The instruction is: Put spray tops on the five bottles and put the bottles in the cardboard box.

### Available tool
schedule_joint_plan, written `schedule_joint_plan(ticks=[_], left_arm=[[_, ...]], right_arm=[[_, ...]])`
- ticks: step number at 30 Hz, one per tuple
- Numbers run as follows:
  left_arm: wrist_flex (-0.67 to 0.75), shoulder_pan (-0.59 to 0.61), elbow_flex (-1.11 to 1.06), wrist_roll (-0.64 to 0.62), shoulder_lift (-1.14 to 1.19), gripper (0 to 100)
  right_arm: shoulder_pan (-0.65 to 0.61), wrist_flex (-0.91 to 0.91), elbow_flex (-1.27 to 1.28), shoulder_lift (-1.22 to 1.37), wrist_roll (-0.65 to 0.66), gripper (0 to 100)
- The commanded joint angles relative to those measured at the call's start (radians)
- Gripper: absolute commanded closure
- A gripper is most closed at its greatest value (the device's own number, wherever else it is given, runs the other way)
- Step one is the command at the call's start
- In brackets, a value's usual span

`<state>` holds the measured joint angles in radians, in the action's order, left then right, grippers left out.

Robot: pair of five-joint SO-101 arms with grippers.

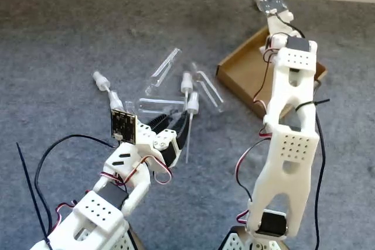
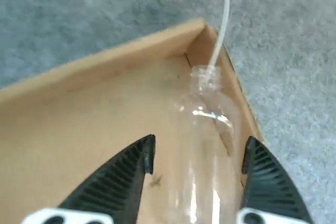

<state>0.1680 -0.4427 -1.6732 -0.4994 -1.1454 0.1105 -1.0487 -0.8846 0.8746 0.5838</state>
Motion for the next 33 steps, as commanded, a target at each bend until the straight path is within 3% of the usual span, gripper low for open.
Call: schedule_joint_plan(ticks=[1,7,16,22,29,33], left_arm=[[-0.003,0.004,-0.019,-0.005,-0.019,93],[-0.003,0.004,-0.019,-0.005,-0.019,93],[-0.003,0.004,-0.019,-0.005,-0.019,93],[-0.003,0.004,-0.019,-0.005,-0.019,93],[-0.003,0.004,-0.019,-0.005,-0.019,93],[-0.003,0.004,-0.019,-0.005,-0.019,93]], right_arm=[[0.031,-0.056,-0.140,0.008,0.017,75.2],[0.038,-0.154,-0.206,0.091,0.074,75.2],[0.033,-0.159,-0.269,0.153,0.077,75.8],[0.031,-0.159,-0.274,0.154,0.080,86.1],[0.022,-0.159,-0.269,0.154,0.080,87.8],[0.025,-0.159,-0.280,0.142,0.074,97.8]])
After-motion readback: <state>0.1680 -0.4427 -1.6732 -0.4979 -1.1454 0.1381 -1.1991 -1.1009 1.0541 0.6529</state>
